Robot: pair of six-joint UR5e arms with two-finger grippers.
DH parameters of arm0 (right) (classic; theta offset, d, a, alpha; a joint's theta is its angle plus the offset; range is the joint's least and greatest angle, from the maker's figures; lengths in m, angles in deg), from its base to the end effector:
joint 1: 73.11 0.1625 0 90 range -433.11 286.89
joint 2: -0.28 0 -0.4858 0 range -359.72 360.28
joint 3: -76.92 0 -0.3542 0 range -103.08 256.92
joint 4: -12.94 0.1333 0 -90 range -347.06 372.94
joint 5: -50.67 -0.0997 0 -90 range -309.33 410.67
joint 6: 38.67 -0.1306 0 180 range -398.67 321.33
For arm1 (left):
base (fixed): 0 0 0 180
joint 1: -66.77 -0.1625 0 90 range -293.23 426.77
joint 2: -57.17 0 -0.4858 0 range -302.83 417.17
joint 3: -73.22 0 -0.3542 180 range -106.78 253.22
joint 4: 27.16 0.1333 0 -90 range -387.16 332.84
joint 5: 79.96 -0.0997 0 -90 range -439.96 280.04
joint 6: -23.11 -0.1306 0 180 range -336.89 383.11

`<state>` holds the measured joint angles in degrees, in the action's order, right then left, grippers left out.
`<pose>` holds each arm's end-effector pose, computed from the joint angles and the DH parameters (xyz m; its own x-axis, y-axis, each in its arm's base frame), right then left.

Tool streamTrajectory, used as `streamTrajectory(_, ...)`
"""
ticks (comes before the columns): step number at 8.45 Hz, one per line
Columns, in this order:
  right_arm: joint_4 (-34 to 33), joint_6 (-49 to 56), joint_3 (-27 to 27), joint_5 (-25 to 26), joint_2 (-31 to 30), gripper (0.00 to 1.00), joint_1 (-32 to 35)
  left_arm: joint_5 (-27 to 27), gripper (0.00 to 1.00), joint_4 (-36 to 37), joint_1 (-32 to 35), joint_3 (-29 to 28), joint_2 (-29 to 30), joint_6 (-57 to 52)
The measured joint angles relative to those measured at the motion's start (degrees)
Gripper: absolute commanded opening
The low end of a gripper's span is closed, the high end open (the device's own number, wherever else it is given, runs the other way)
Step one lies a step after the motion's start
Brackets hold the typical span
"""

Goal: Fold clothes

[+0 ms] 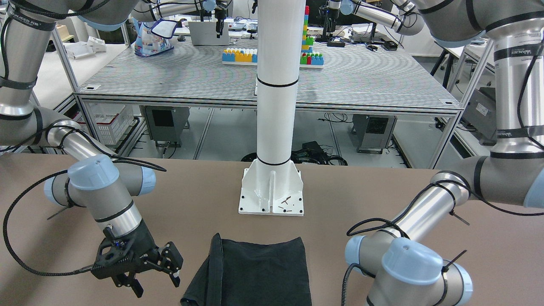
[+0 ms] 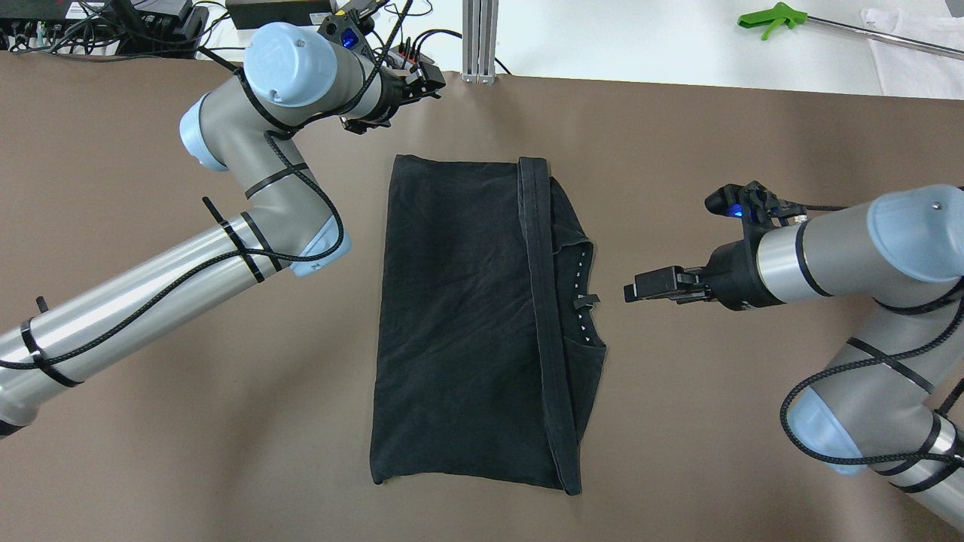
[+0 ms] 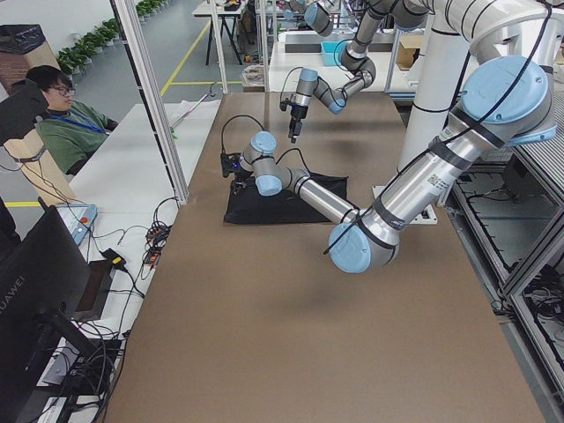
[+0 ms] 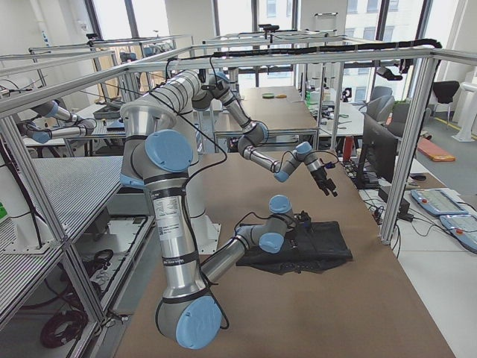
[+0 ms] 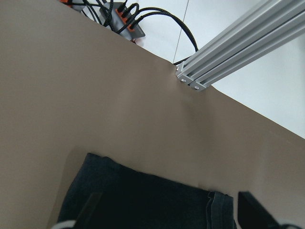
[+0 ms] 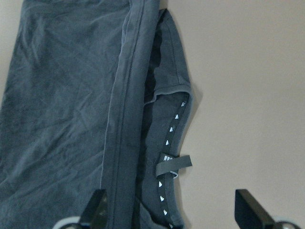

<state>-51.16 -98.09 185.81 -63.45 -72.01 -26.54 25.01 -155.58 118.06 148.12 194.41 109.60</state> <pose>-0.3434 -0.4790 0.3807 0.4837 -0.1644 0.8596 -0.1946 0.9374 0.2888 0.4281 -0.6934 0.2519 0.2446 -0.2106 -0.9465 0.5876 0.8086 -0.0281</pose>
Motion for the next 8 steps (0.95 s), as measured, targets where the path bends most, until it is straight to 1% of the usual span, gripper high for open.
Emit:
streamTrajectory(2,-3.11,0.03,-5.46,8.9,5.27,0.94,-2.89,3.38,1.0,0.08,1.71,4.51,-3.7,-0.3)
streamTrajectory(3,-4.47,-1.42,-8.11,12.03,7.95,0.94,-4.3,4.08,1.0,0.09,2.17,5.39,-4.59,-0.33)
streamTrajectory(5,-5.86,-6.21,-12.81,14.94,12.84,0.94,-6.51,4.54,1.0,0.1,2.58,5.94,-5.12,-0.35)
streamTrajectory(8,-8.06,-11.92,-17.94,19.2,17.45,0.94,-9.89,4.62,1.0,0.1,2.63,5.96,-5.61,-0.35)
